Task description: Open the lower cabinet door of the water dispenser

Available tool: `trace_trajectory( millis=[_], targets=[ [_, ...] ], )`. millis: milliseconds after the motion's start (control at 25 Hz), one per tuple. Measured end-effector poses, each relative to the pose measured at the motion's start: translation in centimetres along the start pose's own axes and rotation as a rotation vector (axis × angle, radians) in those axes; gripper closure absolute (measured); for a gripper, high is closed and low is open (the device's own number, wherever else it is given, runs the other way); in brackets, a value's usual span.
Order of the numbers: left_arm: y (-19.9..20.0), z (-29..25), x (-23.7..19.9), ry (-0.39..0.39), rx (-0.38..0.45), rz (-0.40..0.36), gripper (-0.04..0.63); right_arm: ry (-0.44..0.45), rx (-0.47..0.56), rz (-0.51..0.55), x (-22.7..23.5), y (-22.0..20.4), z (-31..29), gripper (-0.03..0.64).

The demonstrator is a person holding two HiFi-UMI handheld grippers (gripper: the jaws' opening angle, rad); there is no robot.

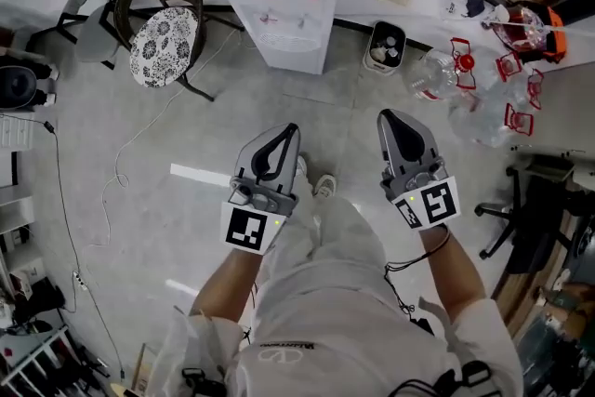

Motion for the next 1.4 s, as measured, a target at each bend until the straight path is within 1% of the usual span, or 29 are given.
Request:
trace_trajectory(
  millis=[120,240,400,520,600,680,760,880,1040,1080,1240,1400],
  targets=[
    [-5.0,-2.4,-1.3,-0.008,-0.007,-0.005,0.594,0.016,0.006,-0.013,2.0,-4.6,-2.4,0.6],
    [-11.5,-5.4,-2.9,-0.02,-0.002,-0.022,0.594,0.032,0.01,-0.008,4.3,-10.8,-5.2,0.6],
    [-22.2,-9.8,-4.7,-0.045,0.004,-0.03,0.594,0.043,0.016,-0.015,8.0,-21.0,-8.6,0.6],
    [-30.1,-13.1,-5.9,-0.039,0.0,-0.045,0.594,0.051,0.002,-0.037,11.1,-29.5,-11.1,0.6],
    [-34.7,-14.9,-6.4,-0.039,0.008,-0.067,0.594,0.06,-0.02,-0.031,12.7,-34.6,-12.5,0.6],
    [-38.5,-16.5,-6.9,-0.044,0.02,-0.078,0.594,0.059,-0.027,-0.026,14.1,-38.8,-13.7,0.6],
    [-41.6,-17.8,-7.5,-0.052,0.029,-0.088,0.594,0.058,-0.015,-0.029,15.3,-42.0,-14.9,0.6],
    [-45.7,-19.5,-8.4,-0.061,0.034,-0.104,0.594,0.061,0.003,-0.031,16.7,-45.7,-16.6,0.6],
    [-50.9,-21.3,-9.2,-0.073,0.018,-0.077,0.594,0.081,0.01,-0.017,17.7,-49.9,-18.7,0.6],
    [-51.9,-21.7,-9.2,-0.081,0.018,-0.082,0.594,0.084,0.011,-0.022,18.1,-50.8,-19.1,0.6],
    [-54.8,-23.4,-8.9,-0.112,0.033,-0.107,0.594,0.101,0.014,-0.044,19.8,-53.8,-20.7,0.598],
    [-56.5,-24.1,-8.6,-0.129,0.045,-0.078,0.594,0.113,0.006,-0.029,21.6,-56.6,-21.8,0.598]
  ],
)
Point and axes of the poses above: the fingertips, and each gripper's own axes: z backward along the fingers, x to its right, y out of its top, the point moved 3 cm from there along z, backward along the fingers, and after that the axes turned 13 degrees about y, right-handed, at the moved point
